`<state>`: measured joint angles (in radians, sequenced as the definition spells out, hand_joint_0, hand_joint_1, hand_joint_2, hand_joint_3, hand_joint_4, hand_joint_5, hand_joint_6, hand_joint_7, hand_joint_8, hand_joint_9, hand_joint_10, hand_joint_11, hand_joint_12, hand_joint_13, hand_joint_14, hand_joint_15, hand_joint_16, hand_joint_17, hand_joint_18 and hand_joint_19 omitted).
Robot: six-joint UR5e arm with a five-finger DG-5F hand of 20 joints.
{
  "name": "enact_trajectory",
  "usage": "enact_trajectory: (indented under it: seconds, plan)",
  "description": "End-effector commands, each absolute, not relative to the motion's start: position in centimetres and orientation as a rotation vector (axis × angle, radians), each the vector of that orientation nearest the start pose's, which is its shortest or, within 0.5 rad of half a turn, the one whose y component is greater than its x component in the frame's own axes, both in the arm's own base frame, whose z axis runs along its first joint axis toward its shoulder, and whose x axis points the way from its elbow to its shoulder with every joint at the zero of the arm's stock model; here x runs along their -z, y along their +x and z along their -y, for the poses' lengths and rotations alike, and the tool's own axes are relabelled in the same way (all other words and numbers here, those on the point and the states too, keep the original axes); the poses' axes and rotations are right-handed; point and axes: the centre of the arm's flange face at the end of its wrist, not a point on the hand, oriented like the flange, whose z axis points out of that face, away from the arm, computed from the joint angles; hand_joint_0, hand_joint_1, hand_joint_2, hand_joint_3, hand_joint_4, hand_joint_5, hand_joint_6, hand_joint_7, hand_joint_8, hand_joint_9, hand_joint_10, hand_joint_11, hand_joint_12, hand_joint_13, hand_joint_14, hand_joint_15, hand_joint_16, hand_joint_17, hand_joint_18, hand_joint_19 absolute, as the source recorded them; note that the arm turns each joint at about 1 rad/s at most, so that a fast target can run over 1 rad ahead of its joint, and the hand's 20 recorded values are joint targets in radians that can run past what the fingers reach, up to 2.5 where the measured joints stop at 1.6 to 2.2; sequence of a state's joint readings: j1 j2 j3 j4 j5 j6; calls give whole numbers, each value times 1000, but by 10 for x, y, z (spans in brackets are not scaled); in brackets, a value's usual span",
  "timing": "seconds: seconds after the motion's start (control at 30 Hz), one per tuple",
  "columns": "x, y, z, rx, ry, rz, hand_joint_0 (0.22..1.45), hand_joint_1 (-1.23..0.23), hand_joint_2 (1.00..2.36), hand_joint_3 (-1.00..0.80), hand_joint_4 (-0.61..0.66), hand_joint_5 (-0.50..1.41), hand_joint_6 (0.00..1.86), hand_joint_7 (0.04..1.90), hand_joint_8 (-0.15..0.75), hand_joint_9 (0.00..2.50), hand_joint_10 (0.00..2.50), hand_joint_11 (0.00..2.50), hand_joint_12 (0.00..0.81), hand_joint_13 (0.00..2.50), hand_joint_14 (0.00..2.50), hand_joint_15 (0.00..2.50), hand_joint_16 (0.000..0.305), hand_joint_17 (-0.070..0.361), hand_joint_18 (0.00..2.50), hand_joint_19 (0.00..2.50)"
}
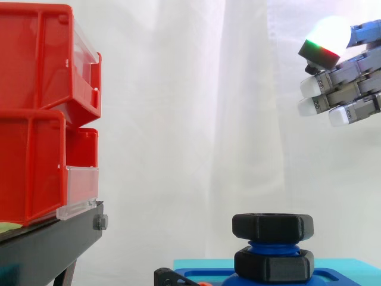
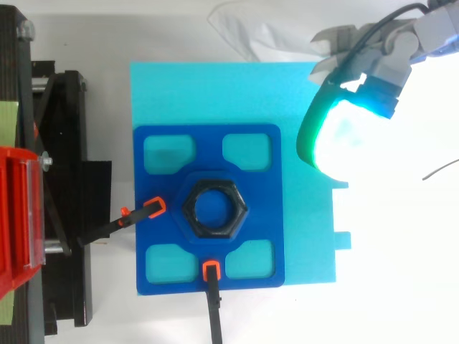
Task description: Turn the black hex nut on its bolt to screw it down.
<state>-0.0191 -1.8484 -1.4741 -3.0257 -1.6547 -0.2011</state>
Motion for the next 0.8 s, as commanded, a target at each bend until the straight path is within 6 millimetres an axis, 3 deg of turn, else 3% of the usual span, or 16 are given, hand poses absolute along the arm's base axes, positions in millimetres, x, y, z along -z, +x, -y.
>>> enact_trajectory:
  seconds: [0.0, 0.33, 0.63, 0.77]
  plan:
    - [-395, 592, 137, -1084, 1068, -1390, 532, -497, 1000, -500, 94, -231, 502, 701, 199, 211, 0, 0, 285, 0, 0, 30, 53, 120, 0, 296]
    - [-395, 593, 135, -1086, 1062, -1387, 532, -497, 1000, -500, 94, -231, 502, 701, 199, 211, 0, 0, 285, 0, 0, 30, 53, 120, 0, 296]
    - [-409, 615, 118, -1007, 908, -1283, 532, -497, 1000, -500, 94, -231, 502, 701, 199, 211, 0, 0, 285, 0, 0, 30, 53, 120, 0, 296]
    - [-398, 625, 109, -932, 836, -1300, 532, -497, 1000, -500, 94, -231, 502, 701, 199, 211, 0, 0, 285, 0, 0, 30, 53, 120, 0, 296]
